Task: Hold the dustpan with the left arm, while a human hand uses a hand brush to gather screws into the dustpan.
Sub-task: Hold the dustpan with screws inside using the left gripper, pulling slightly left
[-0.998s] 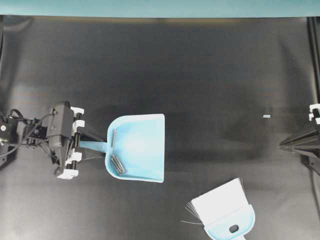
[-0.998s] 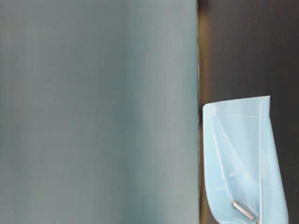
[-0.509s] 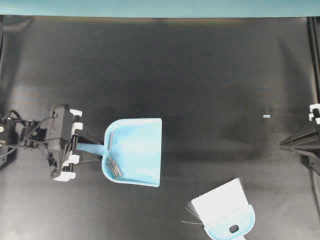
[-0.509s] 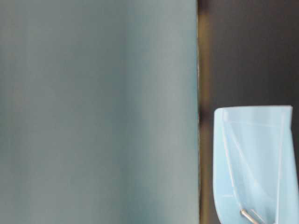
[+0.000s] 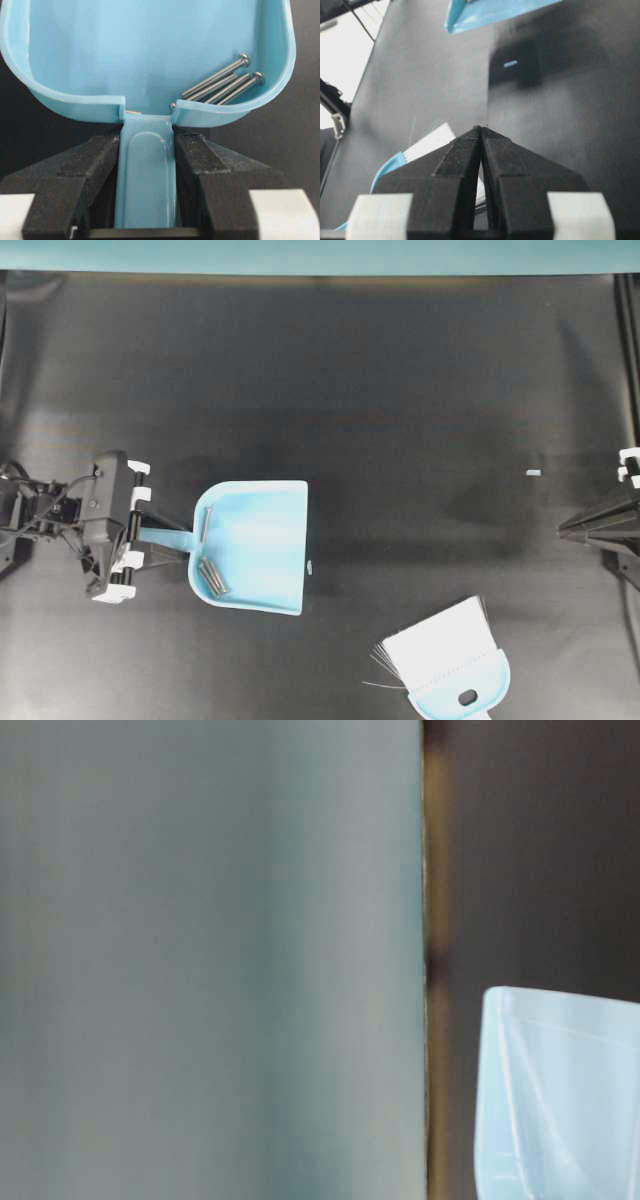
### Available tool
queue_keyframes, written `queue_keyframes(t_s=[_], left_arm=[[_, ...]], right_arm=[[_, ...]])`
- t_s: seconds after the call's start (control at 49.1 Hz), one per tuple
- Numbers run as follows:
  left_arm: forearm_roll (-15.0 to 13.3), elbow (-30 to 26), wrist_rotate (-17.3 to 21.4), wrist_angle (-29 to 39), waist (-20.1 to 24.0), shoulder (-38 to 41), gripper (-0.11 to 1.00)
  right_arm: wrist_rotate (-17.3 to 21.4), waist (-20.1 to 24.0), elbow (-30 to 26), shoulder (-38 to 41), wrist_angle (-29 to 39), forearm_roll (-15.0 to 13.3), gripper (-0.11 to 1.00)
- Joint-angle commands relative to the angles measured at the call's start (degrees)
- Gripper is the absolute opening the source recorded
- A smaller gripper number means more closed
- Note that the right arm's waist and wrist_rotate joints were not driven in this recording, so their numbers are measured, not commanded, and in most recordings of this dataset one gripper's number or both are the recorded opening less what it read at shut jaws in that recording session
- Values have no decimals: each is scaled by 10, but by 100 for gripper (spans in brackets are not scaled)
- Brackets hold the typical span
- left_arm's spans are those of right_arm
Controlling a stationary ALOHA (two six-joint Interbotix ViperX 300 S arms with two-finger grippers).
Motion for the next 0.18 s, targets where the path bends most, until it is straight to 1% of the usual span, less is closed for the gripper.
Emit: queue_keyframes(t_s=[0.0,0.163], left_arm=[[2,-8,-1,-2,-2,-4,29],[2,-11,-1,-4,-2,-2,29]], right_arm=[[0,0,-4,2,-3,-1,0],[1,0,-4,2,-3,0,0]])
